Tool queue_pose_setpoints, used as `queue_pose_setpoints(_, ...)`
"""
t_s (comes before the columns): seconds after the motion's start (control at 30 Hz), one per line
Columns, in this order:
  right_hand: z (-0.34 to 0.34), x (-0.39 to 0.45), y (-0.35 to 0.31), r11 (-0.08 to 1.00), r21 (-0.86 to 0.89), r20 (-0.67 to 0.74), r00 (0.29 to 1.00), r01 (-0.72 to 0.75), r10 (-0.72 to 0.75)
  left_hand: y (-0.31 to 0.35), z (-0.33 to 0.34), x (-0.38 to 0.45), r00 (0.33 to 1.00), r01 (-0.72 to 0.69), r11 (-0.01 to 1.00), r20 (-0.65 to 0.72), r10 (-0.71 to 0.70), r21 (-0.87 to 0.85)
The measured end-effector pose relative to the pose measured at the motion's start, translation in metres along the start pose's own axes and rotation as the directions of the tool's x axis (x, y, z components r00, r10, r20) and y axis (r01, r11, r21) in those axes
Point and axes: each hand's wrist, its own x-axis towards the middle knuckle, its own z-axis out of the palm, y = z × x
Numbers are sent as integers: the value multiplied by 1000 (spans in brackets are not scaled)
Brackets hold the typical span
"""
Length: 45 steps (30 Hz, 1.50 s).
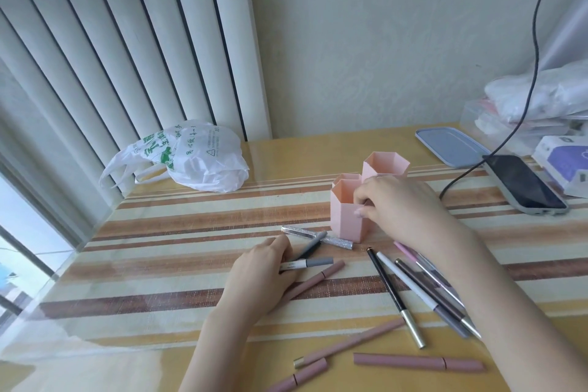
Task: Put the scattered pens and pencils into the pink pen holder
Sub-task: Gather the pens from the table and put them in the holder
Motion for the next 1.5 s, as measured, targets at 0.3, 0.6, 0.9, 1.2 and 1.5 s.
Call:
queue_pose_setpoints(0.3, -16, -7, -25, 968, 232, -246, 968, 98, -39, -10, 5, 1, 994, -19, 979, -111, -4, -203)
queue_pose_setpoints(0.6, 62, -3, -50, 998, -24, 109, 992, -66, 68, -8, -6, 8, 932, 92, 410, -67, -356, -907)
queue_pose_setpoints(0.9, 7, -5, -37, 944, 327, 12, 998, 50, -57, -7, 0, 10, 909, 57, 276, -64, -412, -960)
queue_pose_setpoints(1.2, -5, -3, -28, 625, 781, 97, 988, -2, -118, 23, -14, -1, 987, 70, 31, 64, -147, -997)
queue_pose_setpoints(1.5, 0, -3, -34, 566, 824, 41, 997, 3, -65, 25, -6, -3, 994, 89, 238, 72, -82, -967)
